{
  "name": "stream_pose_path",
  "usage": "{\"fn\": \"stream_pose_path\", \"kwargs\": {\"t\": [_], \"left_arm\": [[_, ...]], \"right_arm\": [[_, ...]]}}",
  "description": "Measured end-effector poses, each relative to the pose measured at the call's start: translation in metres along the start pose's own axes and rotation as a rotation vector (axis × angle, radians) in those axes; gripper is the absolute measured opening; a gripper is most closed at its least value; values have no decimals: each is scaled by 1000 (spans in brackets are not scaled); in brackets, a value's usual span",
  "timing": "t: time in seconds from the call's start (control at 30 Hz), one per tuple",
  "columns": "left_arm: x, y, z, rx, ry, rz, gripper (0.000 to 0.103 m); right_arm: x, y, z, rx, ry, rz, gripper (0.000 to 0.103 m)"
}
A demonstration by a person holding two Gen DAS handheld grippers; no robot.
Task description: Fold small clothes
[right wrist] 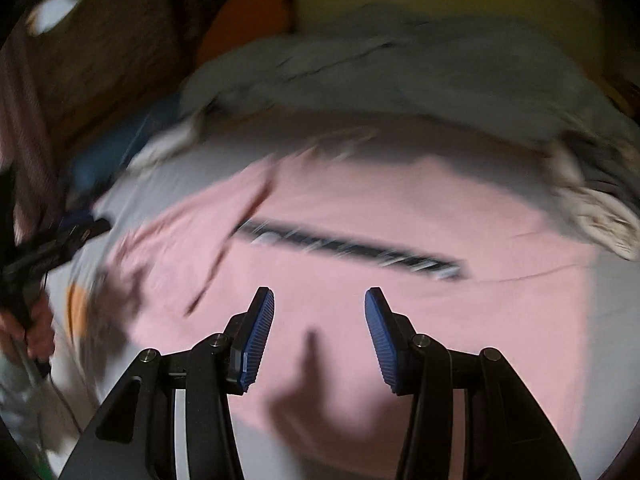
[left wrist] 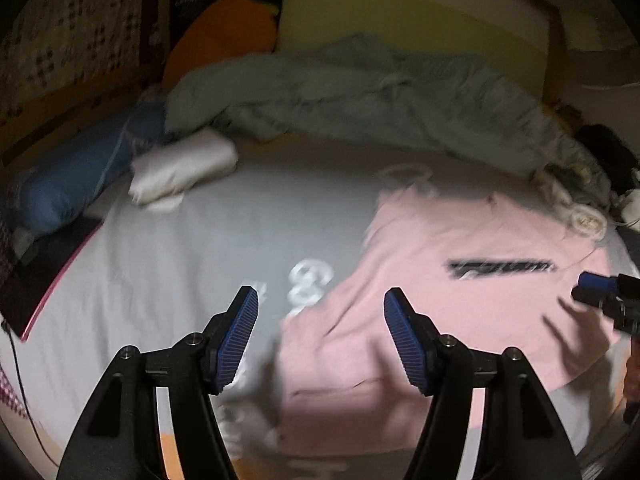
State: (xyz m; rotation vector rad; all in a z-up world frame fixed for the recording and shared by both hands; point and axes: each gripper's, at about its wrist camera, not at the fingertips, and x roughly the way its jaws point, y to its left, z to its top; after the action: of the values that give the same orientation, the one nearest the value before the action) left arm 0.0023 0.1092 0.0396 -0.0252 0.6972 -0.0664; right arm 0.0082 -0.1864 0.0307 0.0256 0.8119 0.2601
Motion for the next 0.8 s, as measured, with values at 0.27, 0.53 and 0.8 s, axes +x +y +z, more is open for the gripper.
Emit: {"fn": "stream_pose_path", "kwargs": {"t": [0.27, 0.53, 0.8], "left_arm": [[40, -83, 46, 67, 38, -163, 66], [96, -209, 65, 145, 139, -347, 66], [161, -290, 69, 141, 243, -421, 66]], "right_arm": [[-57, -161, 24, 353, -132, -191, 53], [-26, -282, 19, 670, -10, -50, 53], [23, -272, 17, 641, 53, 35, 45]]}}
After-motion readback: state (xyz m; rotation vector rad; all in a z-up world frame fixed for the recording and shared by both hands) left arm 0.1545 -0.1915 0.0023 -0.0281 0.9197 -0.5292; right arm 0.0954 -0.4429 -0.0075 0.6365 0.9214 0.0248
